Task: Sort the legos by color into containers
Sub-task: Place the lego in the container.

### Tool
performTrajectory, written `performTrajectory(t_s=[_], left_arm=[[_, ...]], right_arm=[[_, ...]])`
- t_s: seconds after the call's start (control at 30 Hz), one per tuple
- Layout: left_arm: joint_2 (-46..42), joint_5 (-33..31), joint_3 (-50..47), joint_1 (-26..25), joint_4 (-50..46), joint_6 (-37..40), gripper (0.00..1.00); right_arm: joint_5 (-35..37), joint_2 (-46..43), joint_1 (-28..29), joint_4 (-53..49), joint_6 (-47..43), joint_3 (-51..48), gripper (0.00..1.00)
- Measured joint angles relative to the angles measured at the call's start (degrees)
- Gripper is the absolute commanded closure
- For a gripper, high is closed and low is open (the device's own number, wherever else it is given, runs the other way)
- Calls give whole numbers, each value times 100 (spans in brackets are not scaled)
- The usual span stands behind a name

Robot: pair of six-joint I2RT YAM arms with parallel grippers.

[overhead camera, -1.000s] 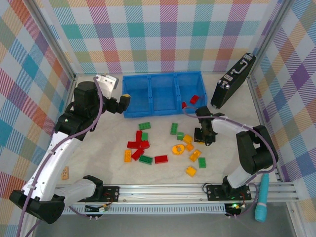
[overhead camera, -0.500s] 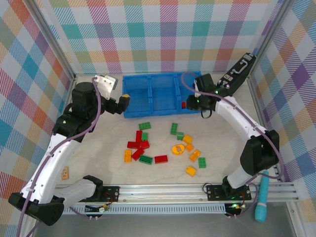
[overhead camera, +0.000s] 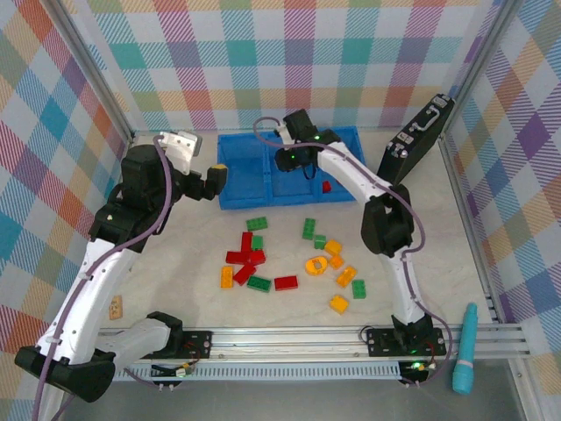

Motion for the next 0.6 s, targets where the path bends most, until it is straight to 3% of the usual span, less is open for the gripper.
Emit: performTrajectory(t_s=[0.33, 0.6], left_arm=[[52, -2, 11, 50, 9, -50, 0], [55, -7, -7, 70, 31, -52, 0]], right_arm=[[256, 560, 59, -232, -192, 186, 70], [304, 586, 59, -234, -166, 92, 58]])
